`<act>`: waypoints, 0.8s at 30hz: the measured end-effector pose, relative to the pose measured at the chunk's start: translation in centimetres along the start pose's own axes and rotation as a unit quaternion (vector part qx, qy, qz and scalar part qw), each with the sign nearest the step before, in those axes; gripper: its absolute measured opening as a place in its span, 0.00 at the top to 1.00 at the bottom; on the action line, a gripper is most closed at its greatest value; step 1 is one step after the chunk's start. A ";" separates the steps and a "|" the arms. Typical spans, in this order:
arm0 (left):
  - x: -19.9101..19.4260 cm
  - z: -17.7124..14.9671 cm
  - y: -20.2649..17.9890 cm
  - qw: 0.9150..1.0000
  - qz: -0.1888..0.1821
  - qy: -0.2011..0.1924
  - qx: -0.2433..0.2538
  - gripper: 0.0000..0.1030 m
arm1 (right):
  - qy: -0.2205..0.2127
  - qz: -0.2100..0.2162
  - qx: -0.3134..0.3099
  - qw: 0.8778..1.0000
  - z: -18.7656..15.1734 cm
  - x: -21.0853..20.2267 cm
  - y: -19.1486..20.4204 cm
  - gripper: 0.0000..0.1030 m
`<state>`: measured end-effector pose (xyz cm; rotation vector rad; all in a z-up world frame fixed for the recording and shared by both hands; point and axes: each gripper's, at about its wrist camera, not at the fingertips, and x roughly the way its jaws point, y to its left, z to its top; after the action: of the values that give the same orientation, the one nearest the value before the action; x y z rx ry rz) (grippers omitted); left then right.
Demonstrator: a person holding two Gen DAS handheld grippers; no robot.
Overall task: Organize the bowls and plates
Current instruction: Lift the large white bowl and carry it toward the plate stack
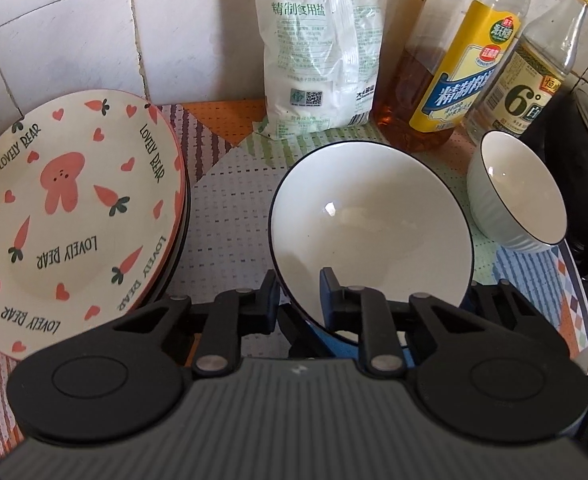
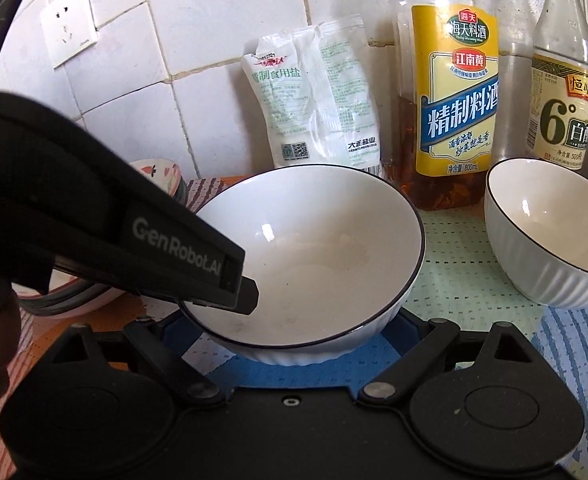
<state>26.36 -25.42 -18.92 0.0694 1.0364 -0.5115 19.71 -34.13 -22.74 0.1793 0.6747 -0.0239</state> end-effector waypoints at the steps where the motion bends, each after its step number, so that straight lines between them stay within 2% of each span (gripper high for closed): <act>1: -0.1 -0.1 0.0 1.000 0.001 0.001 0.002 0.81 | 0.000 0.001 0.002 1.000 0.2 -0.1 -0.3 0.07; 10: -3.1 -2.4 -0.9 0.999 0.006 0.006 0.042 0.82 | -0.016 0.009 -0.019 1.000 -1.1 -2.6 0.4 0.07; 15: -5.2 -3.9 -0.8 0.999 0.010 0.011 0.049 0.82 | -0.031 0.015 -0.025 0.999 -2.3 -4.9 1.8 0.07; 24: -8.7 -6.9 2.4 0.999 0.013 0.022 0.039 0.82 | -0.045 0.040 0.001 0.998 -5.2 -7.8 5.4 0.07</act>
<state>18.34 -18.02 -15.70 0.1641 1.0580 -0.5294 10.84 -28.23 -21.04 0.2063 0.5771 0.0436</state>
